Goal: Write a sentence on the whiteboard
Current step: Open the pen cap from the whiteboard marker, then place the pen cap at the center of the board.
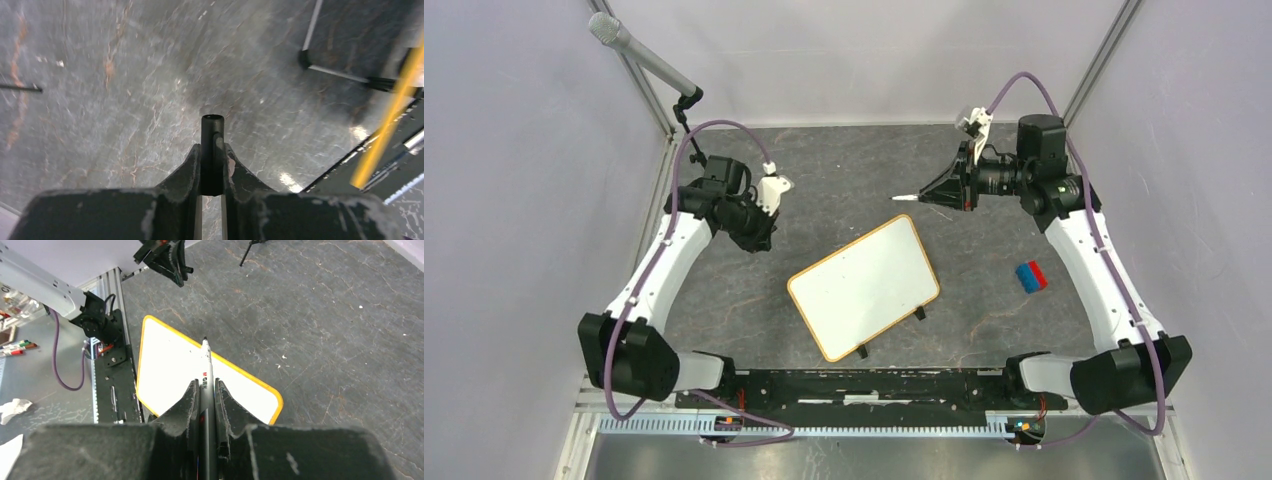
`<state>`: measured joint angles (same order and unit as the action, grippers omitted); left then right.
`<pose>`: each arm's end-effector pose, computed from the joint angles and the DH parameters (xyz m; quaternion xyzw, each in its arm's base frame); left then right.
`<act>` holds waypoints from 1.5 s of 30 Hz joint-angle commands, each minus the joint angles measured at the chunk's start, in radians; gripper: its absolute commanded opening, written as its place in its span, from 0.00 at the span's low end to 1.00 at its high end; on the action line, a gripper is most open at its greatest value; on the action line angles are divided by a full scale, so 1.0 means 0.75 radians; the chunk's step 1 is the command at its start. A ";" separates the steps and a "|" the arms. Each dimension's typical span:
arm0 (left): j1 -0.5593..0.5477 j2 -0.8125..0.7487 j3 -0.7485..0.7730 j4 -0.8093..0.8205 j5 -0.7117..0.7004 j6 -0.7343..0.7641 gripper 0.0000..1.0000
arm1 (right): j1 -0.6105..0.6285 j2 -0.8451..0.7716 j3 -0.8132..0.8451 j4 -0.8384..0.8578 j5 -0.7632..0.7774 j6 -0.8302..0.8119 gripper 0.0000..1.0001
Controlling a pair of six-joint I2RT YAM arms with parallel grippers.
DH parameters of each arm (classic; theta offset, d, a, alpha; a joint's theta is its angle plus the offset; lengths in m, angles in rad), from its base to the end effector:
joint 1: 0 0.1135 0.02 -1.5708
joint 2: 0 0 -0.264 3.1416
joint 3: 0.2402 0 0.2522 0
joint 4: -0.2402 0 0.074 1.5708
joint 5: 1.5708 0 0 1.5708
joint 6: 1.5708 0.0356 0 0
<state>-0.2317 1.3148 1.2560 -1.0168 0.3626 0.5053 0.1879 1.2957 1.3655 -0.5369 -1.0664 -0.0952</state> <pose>0.2426 -0.0702 0.3200 0.3847 0.8737 -0.1403 0.2626 0.2593 0.0810 0.4034 -0.3673 0.6884 0.4533 0.4309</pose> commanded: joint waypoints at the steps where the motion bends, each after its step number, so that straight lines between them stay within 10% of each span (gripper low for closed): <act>1: 0.101 0.043 -0.140 0.185 -0.118 -0.037 0.02 | 0.003 -0.078 -0.064 -0.084 0.023 -0.164 0.00; 22: 0.125 0.333 -0.418 0.429 -0.346 -0.122 0.05 | 0.101 -0.189 -0.398 -0.162 0.246 -0.409 0.00; 45: 0.124 0.320 -0.380 0.270 -0.256 -0.115 0.46 | 0.298 -0.148 -0.343 -0.119 0.352 -0.411 0.00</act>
<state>-0.1406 1.5818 0.9421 -0.7689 0.1215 0.4435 0.3916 1.1782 1.0451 -0.6521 -0.8162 -0.3901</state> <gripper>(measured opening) 0.419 0.160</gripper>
